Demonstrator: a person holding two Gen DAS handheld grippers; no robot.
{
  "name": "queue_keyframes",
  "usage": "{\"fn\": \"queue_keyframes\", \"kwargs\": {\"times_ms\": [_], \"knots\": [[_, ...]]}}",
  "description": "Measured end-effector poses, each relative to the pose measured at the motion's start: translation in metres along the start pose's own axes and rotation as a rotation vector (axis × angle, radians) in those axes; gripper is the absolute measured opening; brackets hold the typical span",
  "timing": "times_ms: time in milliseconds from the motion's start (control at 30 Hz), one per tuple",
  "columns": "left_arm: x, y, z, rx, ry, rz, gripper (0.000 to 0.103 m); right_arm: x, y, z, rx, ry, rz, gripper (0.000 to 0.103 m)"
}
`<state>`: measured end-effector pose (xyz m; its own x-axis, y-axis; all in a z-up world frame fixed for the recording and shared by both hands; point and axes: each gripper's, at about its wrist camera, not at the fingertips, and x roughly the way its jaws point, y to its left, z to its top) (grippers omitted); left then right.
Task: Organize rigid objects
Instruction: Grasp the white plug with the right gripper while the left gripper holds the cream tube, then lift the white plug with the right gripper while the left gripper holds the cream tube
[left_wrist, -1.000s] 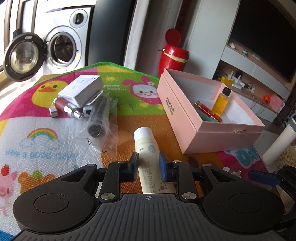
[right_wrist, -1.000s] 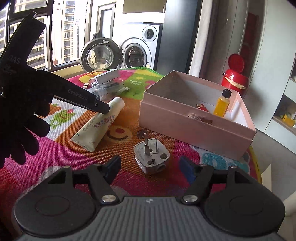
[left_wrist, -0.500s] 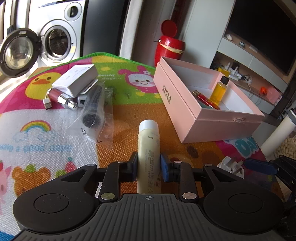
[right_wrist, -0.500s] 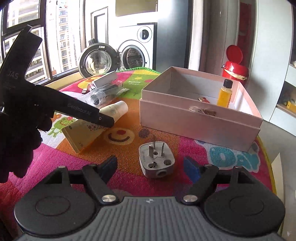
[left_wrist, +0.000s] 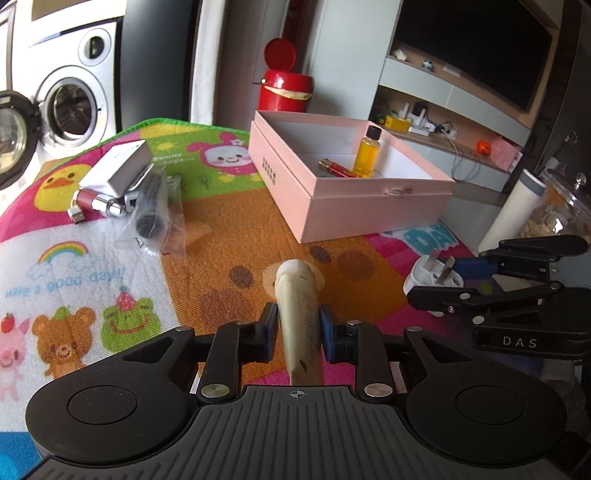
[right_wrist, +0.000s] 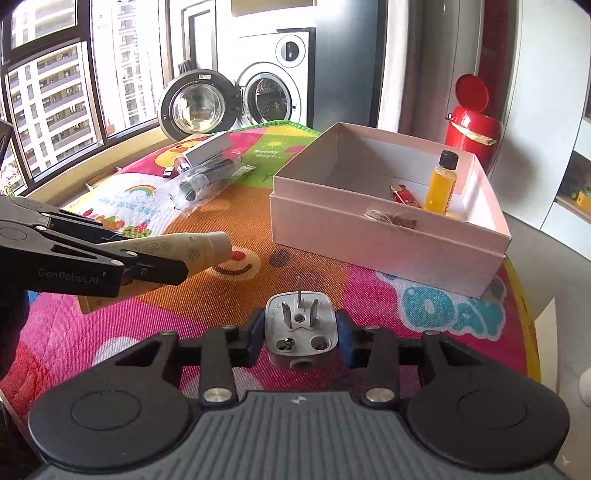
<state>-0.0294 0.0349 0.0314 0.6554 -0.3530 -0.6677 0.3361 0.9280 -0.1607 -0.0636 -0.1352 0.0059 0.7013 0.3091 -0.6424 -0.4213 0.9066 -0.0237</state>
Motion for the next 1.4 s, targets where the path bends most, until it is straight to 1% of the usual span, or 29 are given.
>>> {"fn": "queue_keyframes", "kwargs": {"times_ms": [67, 133, 200, 267, 300, 333, 367, 433, 533, 600, 667, 700, 833, 900, 1000, 1100, 1133, 1167, 1200, 1300, 1367, 1400], "knots": [[-0.01, -0.011, -0.006, 0.049, -0.006, -0.024, 0.027, -0.017, -0.004, -0.002, -0.01, -0.022, -0.02, 0.039], [-0.021, -0.02, -0.008, 0.076, -0.02, -0.047, 0.027, -0.035, -0.009, -0.001, -0.009, -0.054, -0.041, 0.039], [-0.029, -0.026, -0.005, 0.081, -0.044, -0.07, 0.027, -0.055, -0.014, 0.001, -0.004, -0.1, -0.064, 0.039], [-0.039, -0.033, 0.006, 0.085, -0.09, -0.099, 0.025, -0.073, -0.019, 0.004, 0.001, -0.15, -0.084, 0.039], [-0.042, -0.035, 0.011, 0.089, -0.115, -0.107, 0.021, -0.08, -0.021, 0.006, 0.004, -0.174, -0.095, 0.039], [-0.046, -0.039, 0.021, 0.096, -0.153, -0.108, 0.012, -0.087, -0.023, 0.007, 0.006, -0.197, -0.106, 0.039], [-0.048, -0.042, 0.027, 0.102, -0.179, -0.108, 0.008, -0.093, -0.025, 0.008, 0.009, -0.217, -0.115, 0.039], [-0.048, -0.047, 0.043, 0.107, -0.217, -0.104, 0.008, -0.101, -0.027, 0.008, 0.019, -0.25, -0.128, 0.039], [-0.045, -0.049, 0.057, 0.106, -0.237, -0.096, 0.008, -0.106, -0.03, 0.002, 0.028, -0.277, -0.135, 0.039], [-0.042, -0.05, 0.059, 0.111, -0.224, -0.087, 0.01, -0.106, -0.032, -0.003, 0.036, -0.274, -0.134, 0.039], [-0.036, -0.048, 0.056, 0.113, -0.176, -0.089, 0.012, -0.103, -0.035, -0.01, 0.047, -0.264, -0.128, 0.039], [-0.03, -0.046, 0.052, 0.114, -0.139, -0.089, 0.012, -0.1, -0.036, -0.013, 0.05, -0.257, -0.127, 0.039], [-0.005, -0.042, 0.034, 0.133, -0.047, -0.04, 0.013, -0.08, -0.035, -0.025, 0.08, -0.211, -0.113, 0.039], [0.007, -0.042, 0.03, 0.144, -0.017, -0.033, 0.014, -0.066, -0.031, -0.029, 0.09, -0.18, -0.11, 0.039], [0.022, -0.043, 0.027, 0.141, 0.003, -0.039, 0.016, -0.05, -0.025, -0.033, 0.082, -0.139, -0.095, 0.039], [0.037, -0.044, 0.025, 0.141, 0.029, -0.027, 0.017, -0.047, -0.022, -0.04, 0.067, -0.138, -0.075, 0.04], [0.038, -0.046, 0.023, 0.149, 0.02, -0.012, 0.018, -0.047, -0.023, -0.041, 0.072, -0.138, -0.073, 0.041], [0.041, -0.047, 0.022, 0.151, 0.021, -0.002, 0.02, -0.047, -0.026, -0.041, 0.085, -0.134, -0.072, 0.041], [0.043, -0.046, 0.021, 0.143, 0.022, 0.001, 0.027, -0.048, -0.03, -0.04, 0.099, -0.129, -0.071, 0.043], [0.051, -0.044, 0.02, 0.12, 0.029, -0.015, 0.039, -0.05, -0.036, -0.043, 0.115, -0.135, -0.075, 0.052], [0.059, -0.042, 0.017, 0.099, 0.069, -0.034, 0.035, -0.048, -0.039, -0.045, 0.117, -0.129, -0.081, 0.054], [0.061, -0.044, 0.015, 0.104, 0.055, -0.03, 0.036, -0.045, -0.04, -0.045, 0.119, -0.118, -0.083, 0.054]]}}
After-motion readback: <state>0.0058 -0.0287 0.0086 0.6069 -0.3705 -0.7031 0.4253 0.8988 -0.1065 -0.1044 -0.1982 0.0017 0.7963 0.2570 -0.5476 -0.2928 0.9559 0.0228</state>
